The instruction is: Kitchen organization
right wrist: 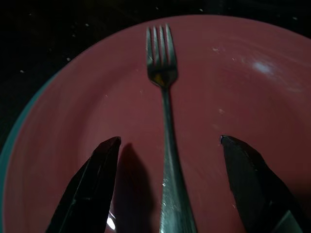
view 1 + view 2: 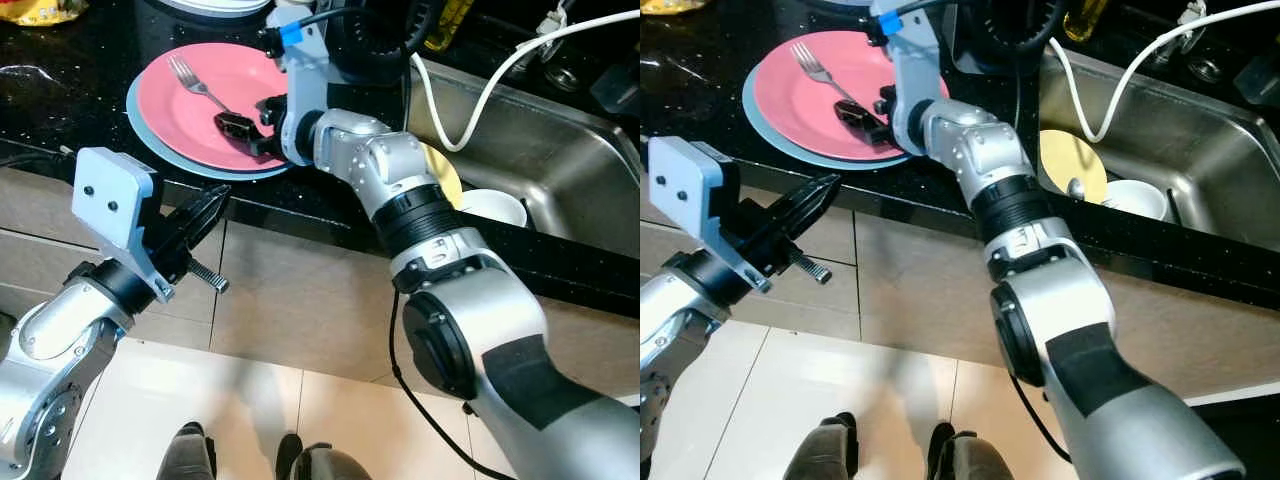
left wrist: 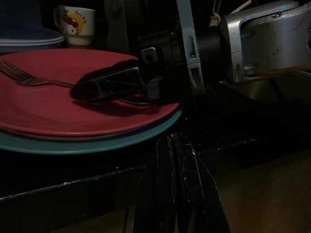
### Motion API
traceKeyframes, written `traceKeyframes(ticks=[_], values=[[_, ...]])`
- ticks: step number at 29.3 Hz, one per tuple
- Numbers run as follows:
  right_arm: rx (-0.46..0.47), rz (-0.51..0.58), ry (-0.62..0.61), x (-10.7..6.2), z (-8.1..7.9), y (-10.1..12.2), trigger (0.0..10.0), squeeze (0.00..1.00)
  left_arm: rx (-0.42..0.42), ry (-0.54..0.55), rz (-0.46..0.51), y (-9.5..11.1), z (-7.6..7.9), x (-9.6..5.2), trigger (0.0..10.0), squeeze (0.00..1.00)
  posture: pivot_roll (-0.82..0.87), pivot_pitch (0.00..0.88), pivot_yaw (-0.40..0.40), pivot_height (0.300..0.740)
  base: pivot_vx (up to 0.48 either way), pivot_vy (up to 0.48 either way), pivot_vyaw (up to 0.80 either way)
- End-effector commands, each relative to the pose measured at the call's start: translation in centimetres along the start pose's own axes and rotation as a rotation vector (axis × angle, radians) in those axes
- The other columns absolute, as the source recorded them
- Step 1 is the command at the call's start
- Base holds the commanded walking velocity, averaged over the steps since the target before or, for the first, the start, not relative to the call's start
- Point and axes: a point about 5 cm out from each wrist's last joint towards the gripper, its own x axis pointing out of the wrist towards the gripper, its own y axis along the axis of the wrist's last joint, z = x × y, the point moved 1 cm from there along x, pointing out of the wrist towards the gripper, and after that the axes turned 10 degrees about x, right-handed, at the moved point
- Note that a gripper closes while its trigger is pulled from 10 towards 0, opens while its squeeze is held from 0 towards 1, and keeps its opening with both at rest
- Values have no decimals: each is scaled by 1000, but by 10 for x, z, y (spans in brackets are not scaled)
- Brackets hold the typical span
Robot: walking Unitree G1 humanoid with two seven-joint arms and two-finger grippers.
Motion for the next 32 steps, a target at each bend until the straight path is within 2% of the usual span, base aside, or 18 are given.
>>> traceKeyframes(ticks=[1, 3, 14, 17, 19, 28, 32], values=[[36, 13, 9, 1, 0, -2, 10000, 0, -17, -28, -6, -1, 8, -1, 10000, 0, 196, 226, -212, 740, 0, 0, 0], [40, 69, 46, 3, -8, 5, 10000, 0, -15, -29, -8, -1, 8, -1, 10000, 0, 201, 228, -212, 740, 0, 0, 0], [-18, 145, 30, 8, -16, 13, 10000, 0, -13, -28, -7, 0, 8, -1, 10000, 0, 214, 229, -219, 740, 0, 0, 0], [-40, 137, 26, 10, -18, 11, 10000, 0, -12, -26, -7, 0, 8, -1, 10000, 0, 214, 229, -219, 740, 0, 0, 0], [-131, 80, 9, 14, -21, 1, 10000, 0, -13, -25, -8, 1, 9, -2, 10000, 0, 216, 229, -227, 740, 0, 0, 0], [-145, 29, -9, 18, -26, -6, 10000, 0, -18, -22, -7, 1, 12, -3, 10000, 0, 219, 238, -244, 740, 0, 0, 0], [-121, -58, -81, 19, -20, -13, 10000, 0, -22, -13, -12, 1, 13, -5, 10000, 0, 219, 247, -253, 740, 0, 0, 0]])
